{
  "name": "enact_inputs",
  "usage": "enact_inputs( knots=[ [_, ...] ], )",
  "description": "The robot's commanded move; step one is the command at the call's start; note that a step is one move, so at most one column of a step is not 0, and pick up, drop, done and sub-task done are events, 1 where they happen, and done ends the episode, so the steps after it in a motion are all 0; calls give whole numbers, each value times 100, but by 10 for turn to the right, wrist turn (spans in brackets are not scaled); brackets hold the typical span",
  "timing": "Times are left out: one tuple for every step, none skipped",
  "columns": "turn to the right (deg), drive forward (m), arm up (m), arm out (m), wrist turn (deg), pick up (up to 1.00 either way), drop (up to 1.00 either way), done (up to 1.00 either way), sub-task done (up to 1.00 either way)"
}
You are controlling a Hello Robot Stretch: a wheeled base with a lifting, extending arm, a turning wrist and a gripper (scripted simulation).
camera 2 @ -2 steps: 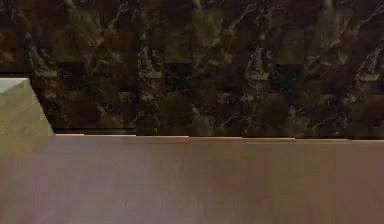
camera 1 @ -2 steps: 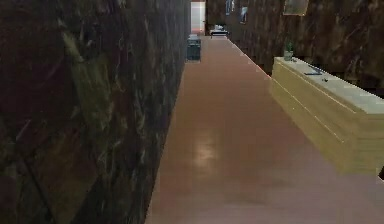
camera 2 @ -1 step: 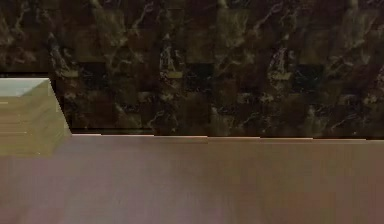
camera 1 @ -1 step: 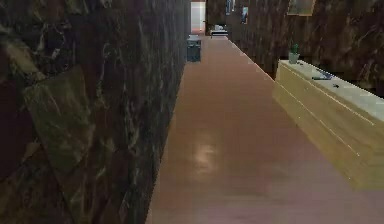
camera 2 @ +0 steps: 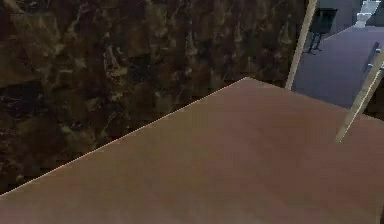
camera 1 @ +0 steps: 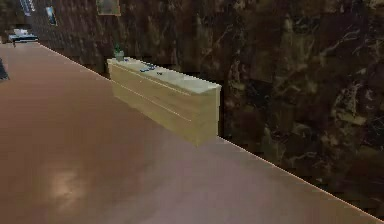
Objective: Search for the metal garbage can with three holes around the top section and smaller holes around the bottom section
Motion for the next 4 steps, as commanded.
enact_inputs(
  knots=[
    [450, 0, 0, 0, 0, 0, 0, 0, 0],
    [0, 10, 0, 0, 0, 0, 0, 0, 0],
    [-450, 0, 0, 0, 0, 0, 0, 0, 0],
    [-420, 0, 0, 0, 0, 0, 0, 0, 0]
  ],
)
